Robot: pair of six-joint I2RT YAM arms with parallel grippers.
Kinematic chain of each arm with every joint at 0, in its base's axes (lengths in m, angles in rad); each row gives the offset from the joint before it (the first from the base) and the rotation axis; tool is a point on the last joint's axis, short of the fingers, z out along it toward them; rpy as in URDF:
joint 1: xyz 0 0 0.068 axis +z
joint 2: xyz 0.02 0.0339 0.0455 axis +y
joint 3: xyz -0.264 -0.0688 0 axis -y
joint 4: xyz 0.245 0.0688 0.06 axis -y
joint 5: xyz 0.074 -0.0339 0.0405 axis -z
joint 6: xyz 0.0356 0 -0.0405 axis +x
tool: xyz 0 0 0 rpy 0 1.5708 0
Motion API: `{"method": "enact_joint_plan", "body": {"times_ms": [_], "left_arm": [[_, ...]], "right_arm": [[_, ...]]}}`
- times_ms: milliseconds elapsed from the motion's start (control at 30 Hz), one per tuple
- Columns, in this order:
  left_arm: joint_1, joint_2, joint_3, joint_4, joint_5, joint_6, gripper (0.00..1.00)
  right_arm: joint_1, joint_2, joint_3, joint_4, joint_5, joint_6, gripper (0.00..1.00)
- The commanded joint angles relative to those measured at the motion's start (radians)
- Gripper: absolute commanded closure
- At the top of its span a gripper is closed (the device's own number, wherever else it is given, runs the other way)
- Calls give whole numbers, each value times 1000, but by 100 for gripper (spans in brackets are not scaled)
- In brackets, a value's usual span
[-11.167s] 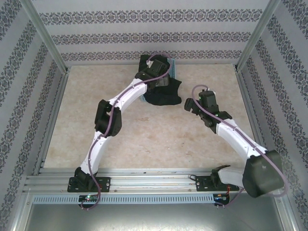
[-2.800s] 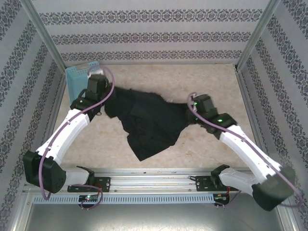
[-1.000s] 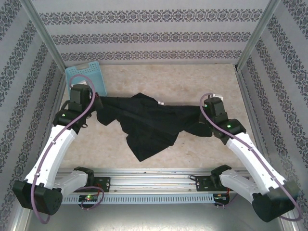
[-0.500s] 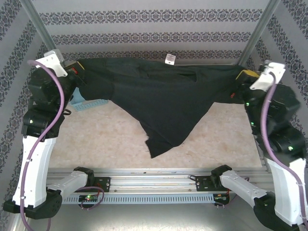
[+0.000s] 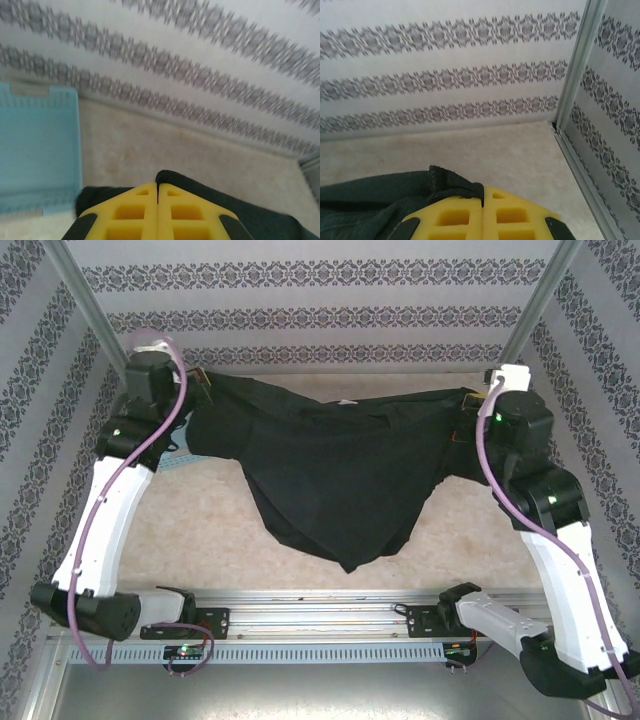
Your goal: Fold the inside-out t-shirt
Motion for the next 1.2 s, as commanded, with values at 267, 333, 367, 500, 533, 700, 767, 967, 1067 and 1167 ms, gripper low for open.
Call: {"method": "enact_joint_plan", "body": {"times_ms": [267, 333, 367, 500, 533, 700, 767, 967, 1067, 1167], "left_arm": [[17, -337, -25, 125, 93, 45, 100], [17, -391, -23, 150, 110, 46, 100], [18, -416, -17, 156, 117, 49, 100], [17, -476, 34, 169, 130, 58, 100], [17, -487, 43, 177, 136, 60, 100], [17, -487, 67, 216, 120, 66, 100], [17, -452, 61, 229, 102, 59, 100], [17, -262, 47, 255, 84, 32, 100], [17, -127, 34, 271, 84, 6, 100], [16, 7, 14, 294, 78, -19, 100]], "right_arm": [[-15, -157, 149, 14, -115, 23, 100], [-14, -186, 185, 4, -155, 39, 100], [-14, -200, 207, -3, -174, 48, 100], [-15, -225, 321, -39, -218, 70, 100], [-15, -224, 357, -45, -227, 72, 100], [-15, -183, 456, -47, -186, 38, 100], [-14, -140, 477, -48, -127, 20, 100], [-13, 6, 432, 20, -11, -53, 100], [-24, 83, 345, 92, 51, -86, 100], [-73, 161, 238, 162, 14, -59, 100]]}}
